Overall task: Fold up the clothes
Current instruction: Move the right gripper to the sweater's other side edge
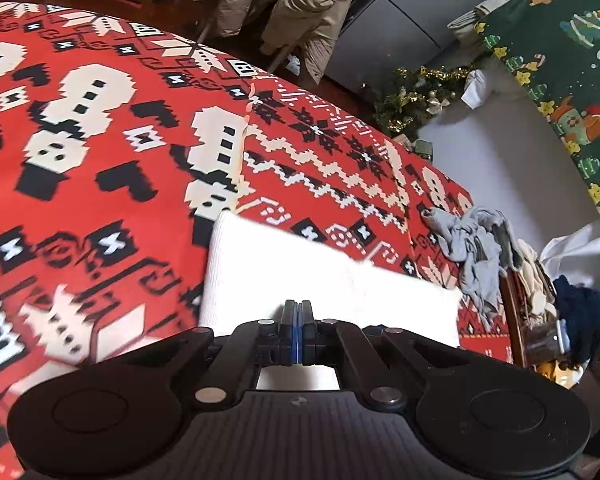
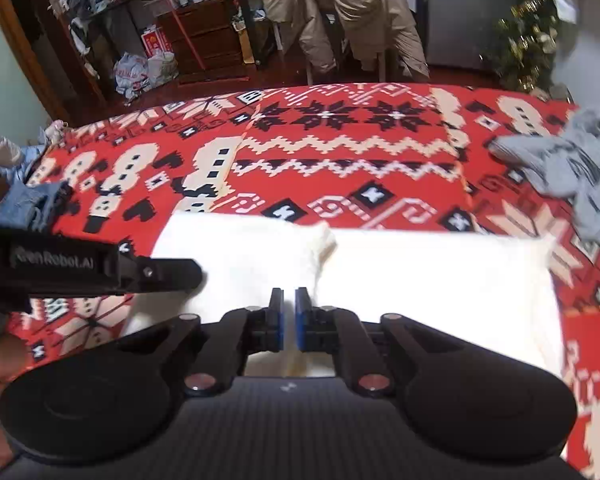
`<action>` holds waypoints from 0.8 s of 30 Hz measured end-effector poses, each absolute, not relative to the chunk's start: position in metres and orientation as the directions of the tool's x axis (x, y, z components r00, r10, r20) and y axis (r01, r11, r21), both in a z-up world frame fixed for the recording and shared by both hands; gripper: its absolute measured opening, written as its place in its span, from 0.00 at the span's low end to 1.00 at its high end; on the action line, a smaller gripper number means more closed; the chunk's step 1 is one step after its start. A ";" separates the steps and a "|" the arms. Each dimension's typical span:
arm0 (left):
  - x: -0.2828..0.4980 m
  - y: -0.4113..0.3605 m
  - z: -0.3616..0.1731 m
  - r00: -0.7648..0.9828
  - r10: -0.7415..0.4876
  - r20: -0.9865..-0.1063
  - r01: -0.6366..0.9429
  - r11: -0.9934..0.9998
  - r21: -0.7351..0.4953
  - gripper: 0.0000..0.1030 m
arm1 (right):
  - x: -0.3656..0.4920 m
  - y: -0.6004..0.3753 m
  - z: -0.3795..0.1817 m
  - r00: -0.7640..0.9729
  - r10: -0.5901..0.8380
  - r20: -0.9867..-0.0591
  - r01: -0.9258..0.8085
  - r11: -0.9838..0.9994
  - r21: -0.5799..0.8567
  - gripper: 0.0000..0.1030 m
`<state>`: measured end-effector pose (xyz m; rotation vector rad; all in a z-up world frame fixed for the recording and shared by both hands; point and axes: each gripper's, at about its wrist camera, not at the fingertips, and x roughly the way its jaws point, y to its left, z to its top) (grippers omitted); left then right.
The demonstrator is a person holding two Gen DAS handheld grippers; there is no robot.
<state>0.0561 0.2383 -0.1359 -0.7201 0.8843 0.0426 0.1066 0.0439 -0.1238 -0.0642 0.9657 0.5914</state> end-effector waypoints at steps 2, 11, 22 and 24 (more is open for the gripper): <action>0.045 0.237 -0.129 0.661 -0.256 -0.706 -0.302 0.770 -0.562 0.01 | 0.100 0.034 -0.115 0.402 0.507 -0.762 -0.502 0.819 0.279 0.10; 0.027 0.235 -0.143 0.593 -0.242 -0.768 -0.350 0.782 -0.517 0.02 | 0.085 0.017 -0.138 0.379 0.412 -0.828 -0.428 0.872 0.238 0.05; -0.012 0.202 -0.144 0.516 -0.276 -0.811 -0.299 0.829 -0.473 0.02 | 0.027 0.022 -0.127 0.261 0.495 -0.829 -0.488 0.809 0.329 0.11; -0.017 0.203 -0.149 0.500 -0.288 -0.817 -0.308 0.822 -0.479 0.02 | 0.020 0.018 -0.133 0.260 0.474 -0.841 -0.489 0.816 0.308 0.05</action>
